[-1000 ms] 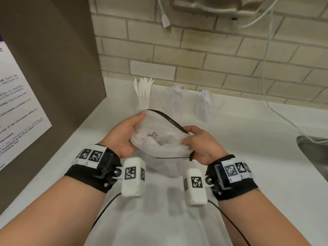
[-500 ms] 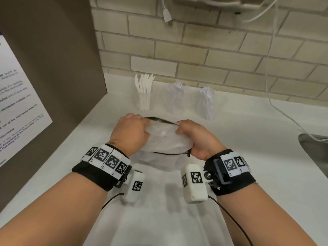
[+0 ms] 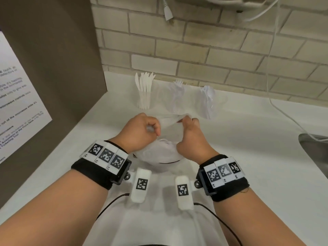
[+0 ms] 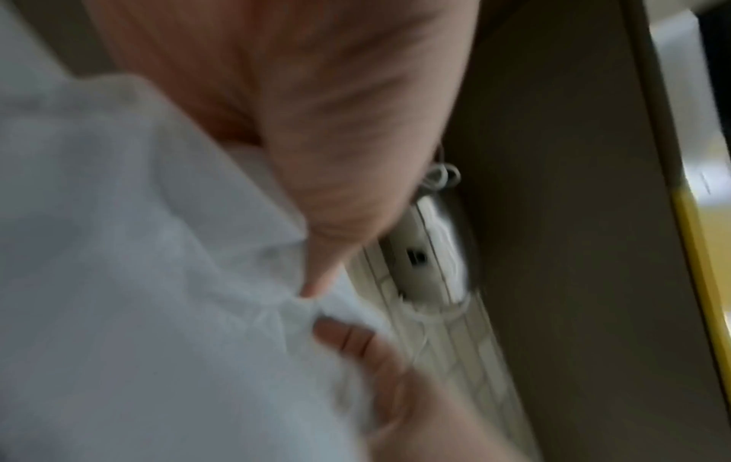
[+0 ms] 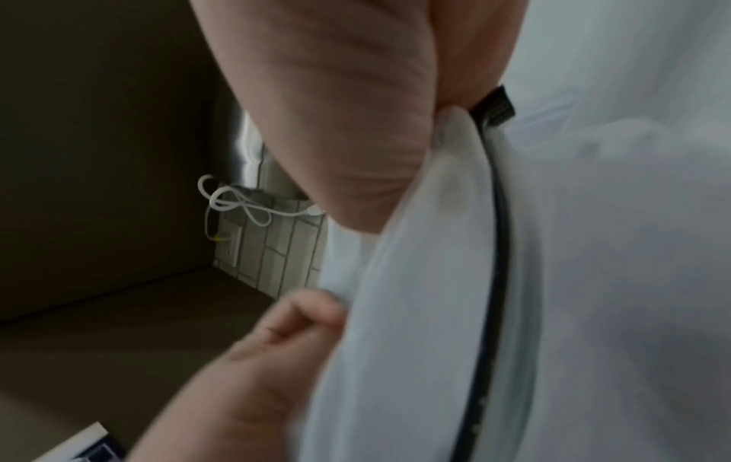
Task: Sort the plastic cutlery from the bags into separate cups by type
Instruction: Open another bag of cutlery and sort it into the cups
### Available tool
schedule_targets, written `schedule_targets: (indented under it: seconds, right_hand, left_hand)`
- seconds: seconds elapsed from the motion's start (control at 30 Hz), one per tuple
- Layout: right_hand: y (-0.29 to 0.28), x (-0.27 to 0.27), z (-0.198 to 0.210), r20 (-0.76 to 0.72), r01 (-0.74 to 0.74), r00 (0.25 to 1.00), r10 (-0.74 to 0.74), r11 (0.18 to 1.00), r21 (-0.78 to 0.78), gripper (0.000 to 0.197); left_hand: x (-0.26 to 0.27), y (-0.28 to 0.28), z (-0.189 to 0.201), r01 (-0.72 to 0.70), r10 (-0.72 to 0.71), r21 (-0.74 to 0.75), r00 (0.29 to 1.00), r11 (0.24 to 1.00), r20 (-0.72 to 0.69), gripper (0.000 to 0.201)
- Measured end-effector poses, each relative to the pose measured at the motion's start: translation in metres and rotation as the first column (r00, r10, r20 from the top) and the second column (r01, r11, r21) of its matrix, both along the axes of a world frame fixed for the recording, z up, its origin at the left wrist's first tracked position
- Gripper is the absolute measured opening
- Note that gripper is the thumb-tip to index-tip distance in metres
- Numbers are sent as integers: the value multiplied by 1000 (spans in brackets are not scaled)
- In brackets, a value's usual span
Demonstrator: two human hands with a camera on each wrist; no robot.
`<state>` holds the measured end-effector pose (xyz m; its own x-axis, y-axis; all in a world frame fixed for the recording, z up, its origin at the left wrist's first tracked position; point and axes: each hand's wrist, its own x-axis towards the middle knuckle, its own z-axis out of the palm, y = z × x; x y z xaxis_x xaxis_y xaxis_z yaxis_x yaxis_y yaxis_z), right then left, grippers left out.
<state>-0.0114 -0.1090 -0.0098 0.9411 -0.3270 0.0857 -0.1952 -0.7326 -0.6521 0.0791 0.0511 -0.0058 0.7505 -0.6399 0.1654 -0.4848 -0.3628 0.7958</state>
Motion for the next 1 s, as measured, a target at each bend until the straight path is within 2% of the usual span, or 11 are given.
schedule_targets:
  seconds: [0.03, 0.13, 0.23, 0.3, 0.37, 0.4, 0.47, 0.57, 0.63, 0.7, 1.0]
  right_hand:
    - [1, -1, 0, -3, -27, 1000, 27, 1000, 10, 65]
    - [0, -4, -4, -54, -123, 991, 126, 991, 49, 77]
    - [-4, -6, -11, -68, -72, 996, 63, 990, -124, 69]
    - [0, -7, -8, 185, 22, 982, 36, 954, -300, 52]
    - [12, -5, -1, 415, -52, 893, 174, 956, -290, 34]
    - [17, -4, 1, 391, -157, 880, 269, 943, -293, 33]
    - [22, 1, -2, 74, -298, 939, 336, 903, -310, 39]
    - [8, 5, -12, -405, -296, 905, 130, 876, -380, 67]
    - [4, 6, -16, -469, -325, 874, 131, 873, -363, 75]
    - [6, 11, -15, -448, -313, 883, 137, 884, -346, 64]
    - [18, 27, -29, -498, -360, 857, 133, 845, -395, 63]
  left_hand:
    - [2, 2, -1, -39, 28, 163, 997, 986, 75, 33]
    - [4, 12, -6, -77, -18, 561, 986, 824, 163, 103]
    - [1, 16, -12, -13, -61, 622, 993, 783, 98, 120]
    - [-1, 16, -15, 25, -85, 619, 994, 785, 68, 127]
    - [-3, 14, -16, 24, -77, 596, 995, 803, 64, 128]
    - [-4, 13, -15, 26, -76, 582, 995, 813, 62, 127]
    - [-4, 12, -16, 59, -105, 558, 993, 828, 51, 121]
    - [-2, 17, -16, 75, -116, 629, 993, 774, 24, 94]
    - [-1, 21, -16, 10, -69, 699, 996, 715, 55, 91]
    - [-1, 21, -17, -27, -5, 723, 999, 691, 42, 98]
    - [-2, 23, -26, 4, 80, 533, 988, 846, -134, 99]
